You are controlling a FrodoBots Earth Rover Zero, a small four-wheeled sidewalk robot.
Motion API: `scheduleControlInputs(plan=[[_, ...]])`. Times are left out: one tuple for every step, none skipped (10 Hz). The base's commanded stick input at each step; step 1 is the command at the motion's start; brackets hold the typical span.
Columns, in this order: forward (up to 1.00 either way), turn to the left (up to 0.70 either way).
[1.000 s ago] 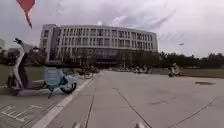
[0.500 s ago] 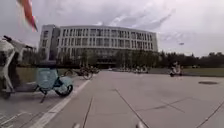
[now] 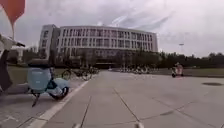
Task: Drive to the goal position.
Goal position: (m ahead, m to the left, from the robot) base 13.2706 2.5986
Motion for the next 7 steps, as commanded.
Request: scheduleControlInputs(plan=[[0.45,0.0],[0.45,0.0],[0.45,0.0],[0.45,0.0],[0.45,0.0],[0.45,0.0],[0.45,0.0]])
